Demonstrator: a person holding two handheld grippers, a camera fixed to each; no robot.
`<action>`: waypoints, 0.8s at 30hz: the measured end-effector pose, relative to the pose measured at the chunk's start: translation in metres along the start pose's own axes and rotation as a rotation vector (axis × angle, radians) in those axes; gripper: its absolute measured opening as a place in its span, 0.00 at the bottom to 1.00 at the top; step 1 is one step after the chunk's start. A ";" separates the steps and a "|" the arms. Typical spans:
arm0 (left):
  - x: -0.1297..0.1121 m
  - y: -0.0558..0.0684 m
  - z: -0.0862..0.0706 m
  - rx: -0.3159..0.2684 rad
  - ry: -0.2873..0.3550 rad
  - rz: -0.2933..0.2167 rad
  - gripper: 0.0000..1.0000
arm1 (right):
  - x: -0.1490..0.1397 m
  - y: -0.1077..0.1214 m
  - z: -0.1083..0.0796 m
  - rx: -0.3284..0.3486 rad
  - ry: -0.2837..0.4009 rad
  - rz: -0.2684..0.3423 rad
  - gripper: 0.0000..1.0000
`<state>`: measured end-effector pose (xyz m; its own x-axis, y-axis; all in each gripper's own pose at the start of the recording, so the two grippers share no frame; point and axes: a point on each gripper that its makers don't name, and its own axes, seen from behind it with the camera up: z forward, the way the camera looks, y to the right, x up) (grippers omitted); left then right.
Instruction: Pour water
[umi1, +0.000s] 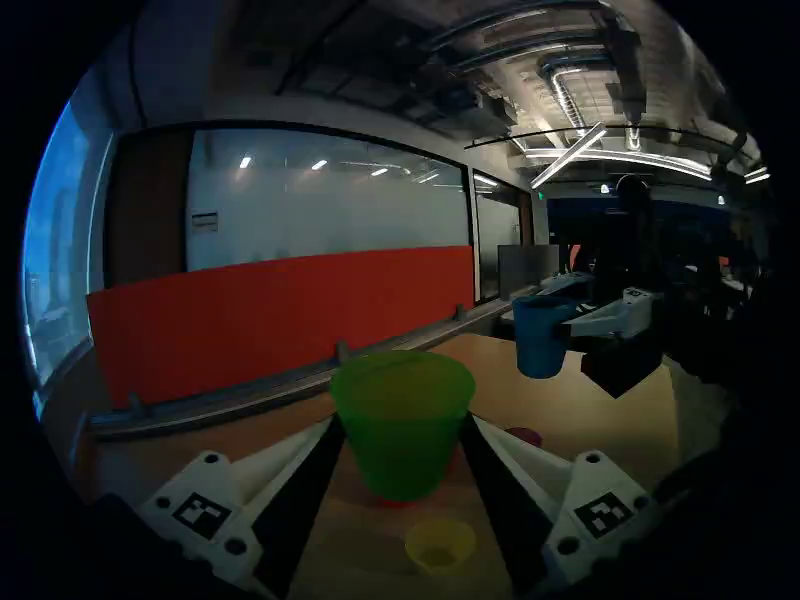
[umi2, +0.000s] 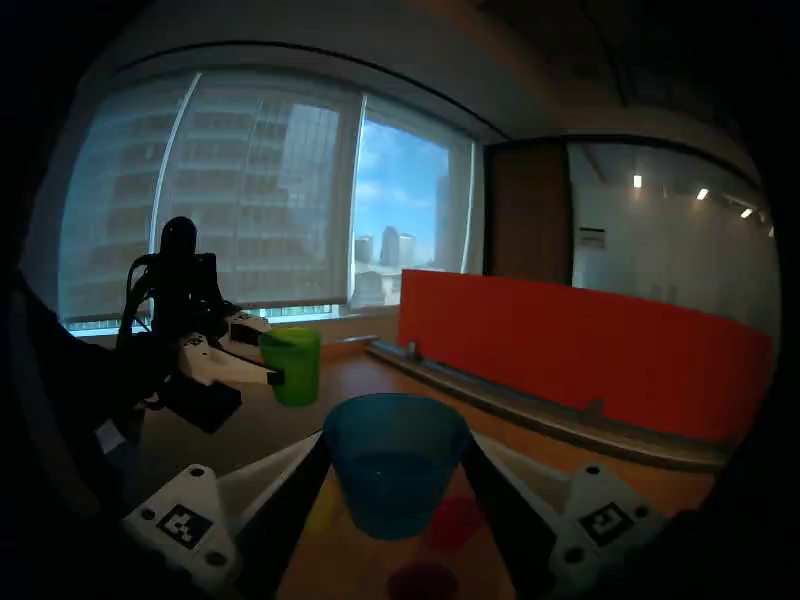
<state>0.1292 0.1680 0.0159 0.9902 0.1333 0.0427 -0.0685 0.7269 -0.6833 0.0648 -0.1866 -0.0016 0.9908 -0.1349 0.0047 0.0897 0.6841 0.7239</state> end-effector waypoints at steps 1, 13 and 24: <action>0.001 0.002 0.000 -0.001 0.005 0.005 0.82 | 0.000 0.000 0.000 0.001 0.001 0.000 0.92; 0.002 0.028 -0.002 -0.029 0.043 0.016 0.82 | 0.007 0.001 0.003 0.003 0.005 -0.011 0.92; 0.002 0.042 -0.003 -0.043 0.068 0.004 0.83 | 0.015 -0.002 0.005 0.010 0.011 -0.031 0.91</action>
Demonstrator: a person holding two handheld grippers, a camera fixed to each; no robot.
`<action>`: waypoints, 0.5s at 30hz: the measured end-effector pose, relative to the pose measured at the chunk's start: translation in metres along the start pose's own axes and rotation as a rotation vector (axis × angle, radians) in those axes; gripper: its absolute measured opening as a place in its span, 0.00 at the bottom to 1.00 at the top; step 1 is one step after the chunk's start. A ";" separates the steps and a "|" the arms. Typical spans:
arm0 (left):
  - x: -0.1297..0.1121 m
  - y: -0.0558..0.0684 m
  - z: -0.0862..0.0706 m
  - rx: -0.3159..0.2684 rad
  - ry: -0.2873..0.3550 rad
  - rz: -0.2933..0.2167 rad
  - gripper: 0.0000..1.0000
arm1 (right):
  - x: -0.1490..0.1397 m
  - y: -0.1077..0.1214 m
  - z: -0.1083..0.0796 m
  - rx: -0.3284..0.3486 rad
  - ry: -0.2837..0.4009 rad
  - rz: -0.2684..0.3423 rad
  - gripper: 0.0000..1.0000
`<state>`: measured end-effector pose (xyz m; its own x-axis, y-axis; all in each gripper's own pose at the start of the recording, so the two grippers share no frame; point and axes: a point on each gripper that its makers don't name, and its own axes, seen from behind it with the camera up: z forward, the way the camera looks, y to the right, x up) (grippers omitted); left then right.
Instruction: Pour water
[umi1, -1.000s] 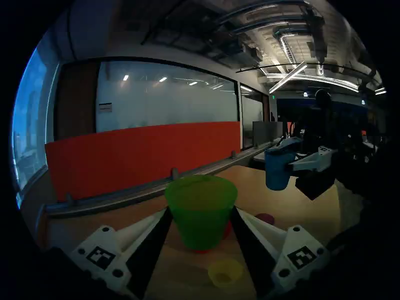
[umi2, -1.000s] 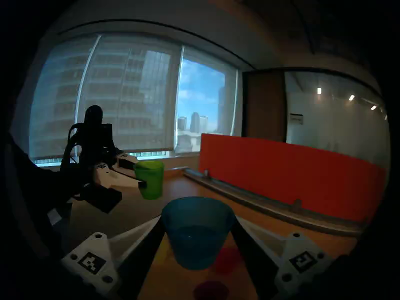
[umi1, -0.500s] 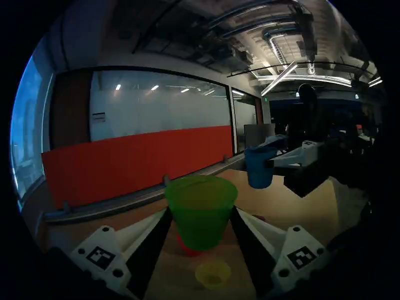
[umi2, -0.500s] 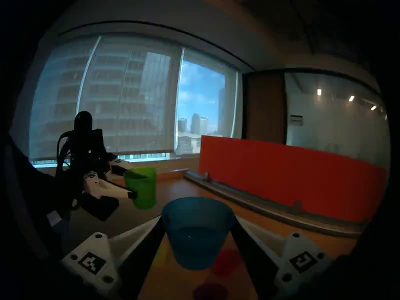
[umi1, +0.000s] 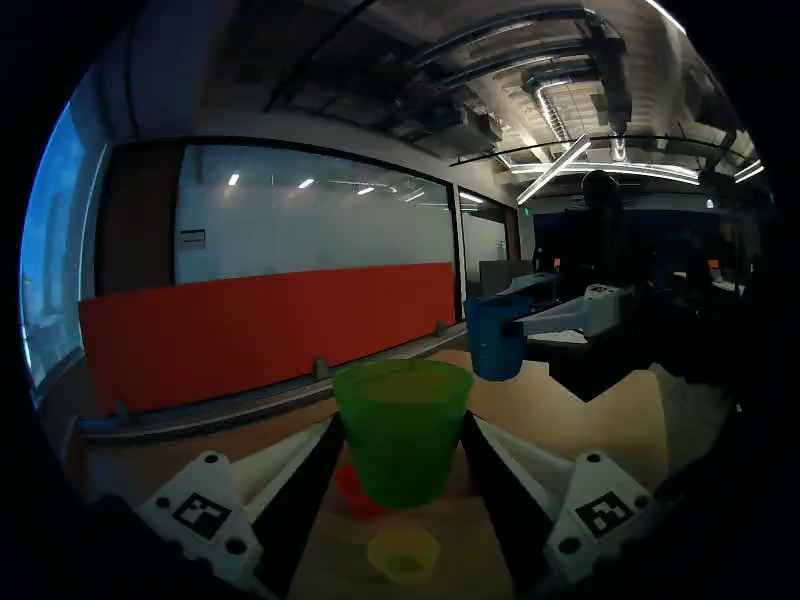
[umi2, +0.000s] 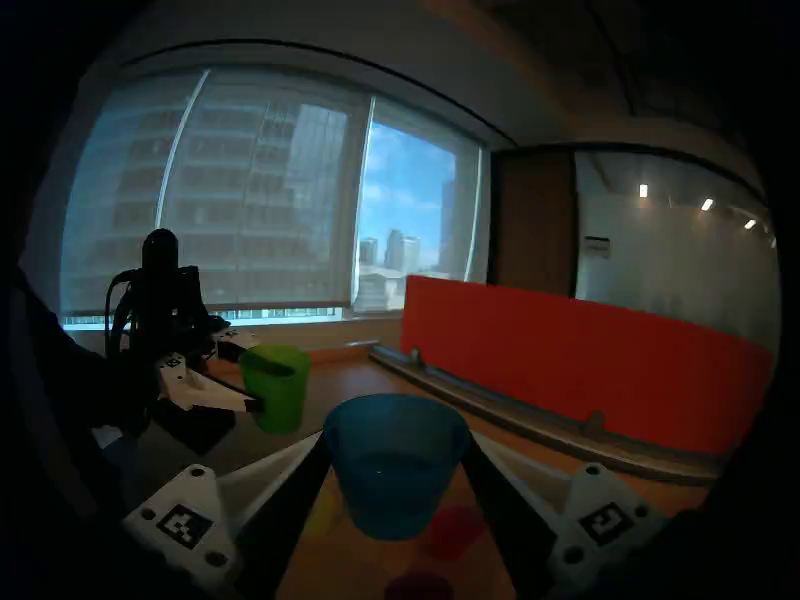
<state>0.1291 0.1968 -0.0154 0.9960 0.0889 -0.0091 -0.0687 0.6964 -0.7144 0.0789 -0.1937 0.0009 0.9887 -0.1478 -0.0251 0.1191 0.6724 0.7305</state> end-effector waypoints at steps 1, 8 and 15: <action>0.000 0.001 0.000 -0.002 0.003 -0.002 0.83 | 0.001 0.000 0.000 0.000 0.001 -0.003 0.92; 0.001 0.013 -0.001 -0.021 0.012 -0.009 0.83 | 0.010 -0.001 0.001 0.002 0.011 -0.032 0.92; 0.001 0.026 -0.001 -0.041 0.015 -0.001 0.82 | 0.018 -0.001 -0.001 -0.003 0.021 -0.066 0.91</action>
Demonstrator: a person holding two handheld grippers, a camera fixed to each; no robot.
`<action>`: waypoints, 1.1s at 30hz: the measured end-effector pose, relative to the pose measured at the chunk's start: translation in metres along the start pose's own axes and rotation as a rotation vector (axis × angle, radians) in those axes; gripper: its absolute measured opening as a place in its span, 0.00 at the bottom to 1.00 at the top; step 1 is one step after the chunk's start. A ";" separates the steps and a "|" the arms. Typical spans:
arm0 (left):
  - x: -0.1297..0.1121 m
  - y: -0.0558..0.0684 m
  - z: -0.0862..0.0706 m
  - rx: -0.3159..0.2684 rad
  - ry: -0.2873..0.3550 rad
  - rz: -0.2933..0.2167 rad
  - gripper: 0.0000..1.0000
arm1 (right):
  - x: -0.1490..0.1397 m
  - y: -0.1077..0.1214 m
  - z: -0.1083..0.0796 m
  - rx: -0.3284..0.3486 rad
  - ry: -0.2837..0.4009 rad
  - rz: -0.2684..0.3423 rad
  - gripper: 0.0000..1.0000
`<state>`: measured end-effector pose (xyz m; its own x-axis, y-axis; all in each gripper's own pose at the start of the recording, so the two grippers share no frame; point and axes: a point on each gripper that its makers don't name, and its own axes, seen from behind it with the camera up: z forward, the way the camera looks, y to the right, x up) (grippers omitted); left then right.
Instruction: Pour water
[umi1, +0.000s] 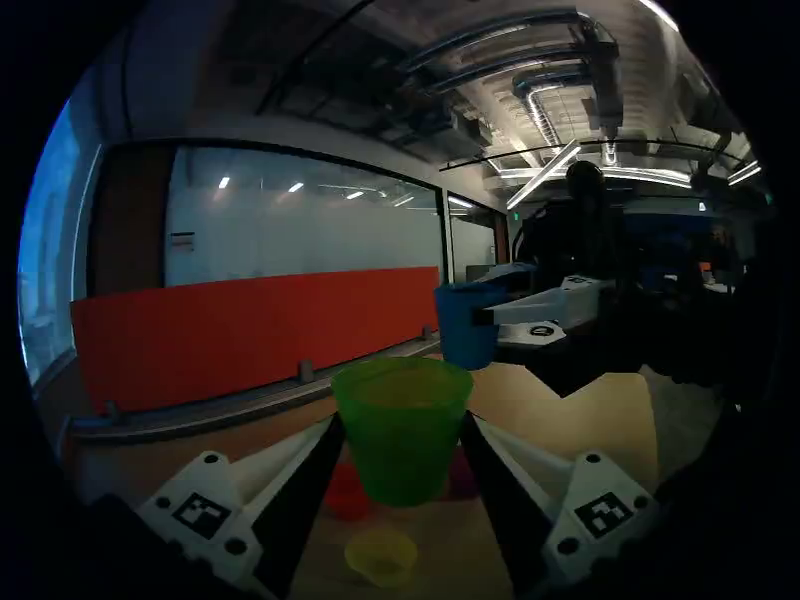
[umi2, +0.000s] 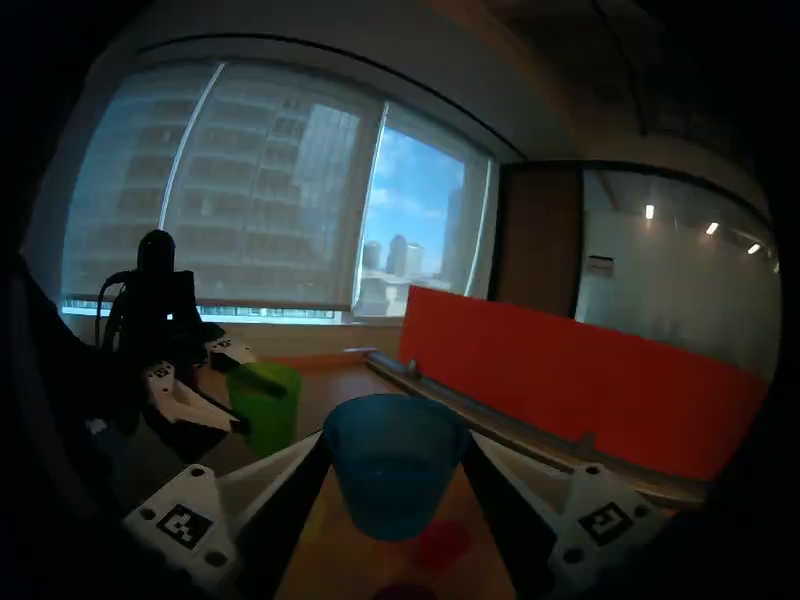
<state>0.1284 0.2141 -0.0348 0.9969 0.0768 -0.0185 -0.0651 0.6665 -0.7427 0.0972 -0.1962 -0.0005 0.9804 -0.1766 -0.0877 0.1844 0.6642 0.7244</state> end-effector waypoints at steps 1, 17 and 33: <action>0.000 0.002 0.000 -0.003 0.000 0.000 0.82 | 0.001 0.001 0.000 -0.001 0.002 -0.005 0.92; -0.015 0.010 0.009 -0.021 -0.018 -0.021 0.81 | 0.017 0.001 0.006 -0.011 0.009 -0.146 0.91; -0.021 0.023 0.013 -0.060 -0.033 -0.010 0.81 | 0.033 -0.004 0.011 -0.014 0.025 -0.269 0.91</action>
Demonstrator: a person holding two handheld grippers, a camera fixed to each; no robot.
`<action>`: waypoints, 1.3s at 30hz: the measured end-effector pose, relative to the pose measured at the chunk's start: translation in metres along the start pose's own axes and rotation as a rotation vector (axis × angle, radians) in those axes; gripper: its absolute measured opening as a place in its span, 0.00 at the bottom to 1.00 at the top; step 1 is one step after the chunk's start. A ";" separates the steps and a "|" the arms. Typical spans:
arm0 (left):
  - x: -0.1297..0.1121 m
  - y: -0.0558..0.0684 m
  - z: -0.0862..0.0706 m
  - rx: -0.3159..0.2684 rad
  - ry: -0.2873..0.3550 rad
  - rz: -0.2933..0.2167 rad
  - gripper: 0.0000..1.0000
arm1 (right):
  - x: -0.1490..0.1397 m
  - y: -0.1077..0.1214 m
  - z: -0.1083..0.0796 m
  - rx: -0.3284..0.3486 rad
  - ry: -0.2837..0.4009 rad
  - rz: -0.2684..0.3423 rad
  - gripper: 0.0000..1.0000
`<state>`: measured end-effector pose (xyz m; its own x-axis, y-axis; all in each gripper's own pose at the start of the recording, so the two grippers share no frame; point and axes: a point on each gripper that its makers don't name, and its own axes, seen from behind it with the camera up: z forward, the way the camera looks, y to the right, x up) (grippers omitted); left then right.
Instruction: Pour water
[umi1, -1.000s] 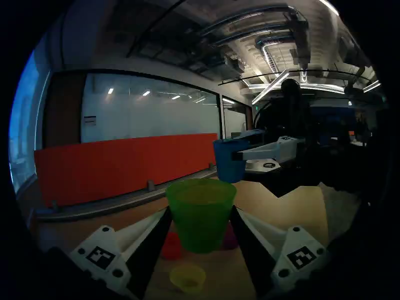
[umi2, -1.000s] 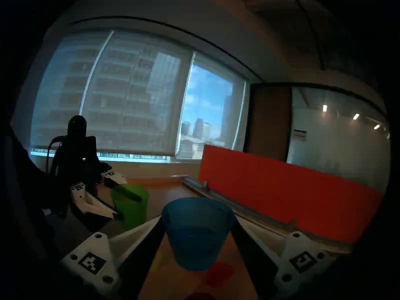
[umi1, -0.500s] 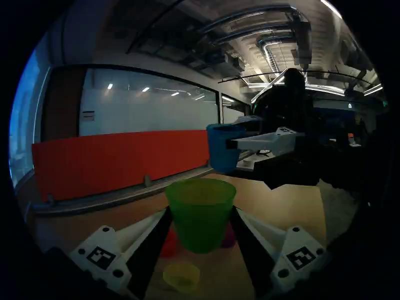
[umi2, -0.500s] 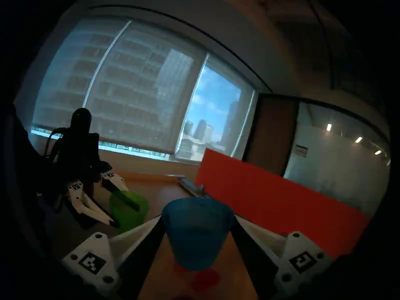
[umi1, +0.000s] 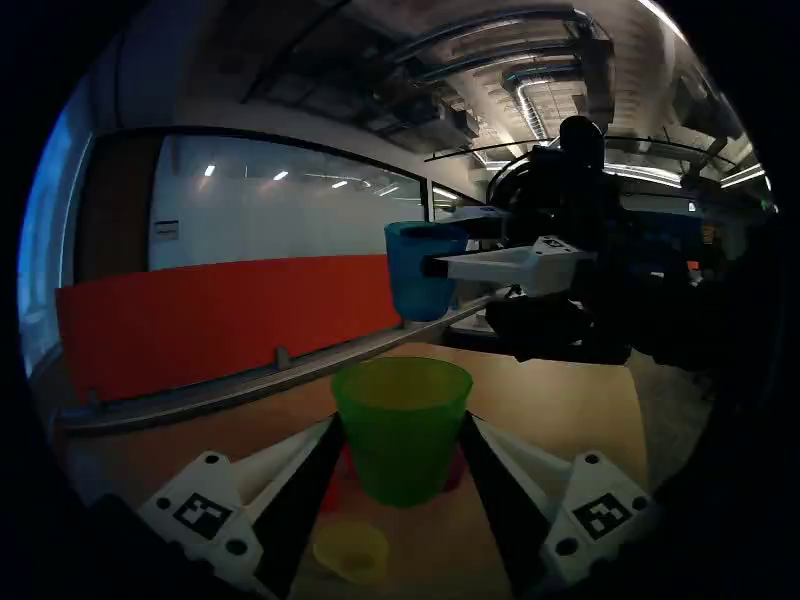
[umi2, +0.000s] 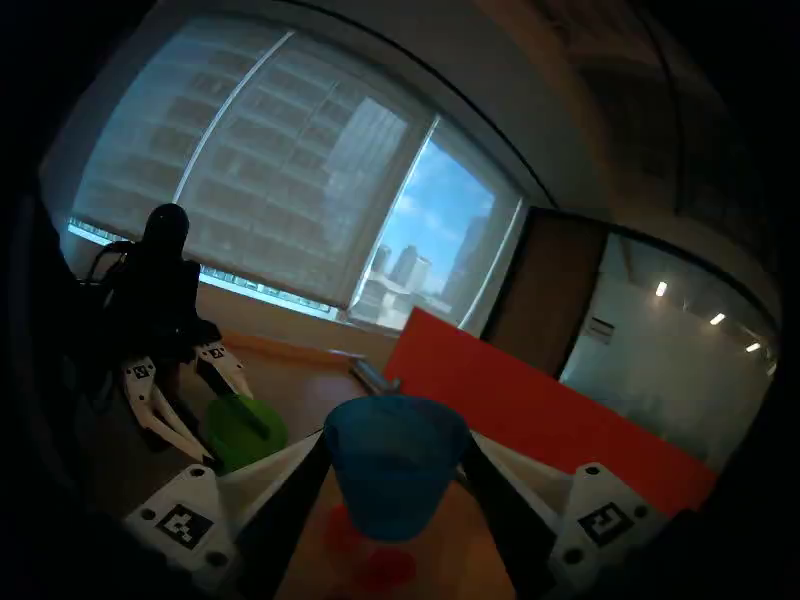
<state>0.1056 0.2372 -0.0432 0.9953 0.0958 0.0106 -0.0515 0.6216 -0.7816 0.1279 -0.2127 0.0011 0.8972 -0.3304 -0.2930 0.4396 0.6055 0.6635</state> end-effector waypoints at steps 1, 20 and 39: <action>0.000 0.000 0.000 -0.001 0.000 0.001 0.81 | 0.001 0.000 0.000 -0.001 0.000 -0.008 0.91; -0.002 0.012 0.010 -0.034 0.001 0.003 0.81 | 0.015 0.004 0.003 -0.015 -0.006 -0.179 0.91; 0.002 0.021 0.016 -0.056 0.003 0.007 0.81 | 0.034 0.001 0.007 -0.026 -0.008 -0.380 0.91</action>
<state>0.1054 0.2628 -0.0501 0.9953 0.0972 0.0029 -0.0539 0.5765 -0.8153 0.1583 -0.2281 -0.0030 0.6699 -0.5402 -0.5093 0.7417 0.4569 0.4910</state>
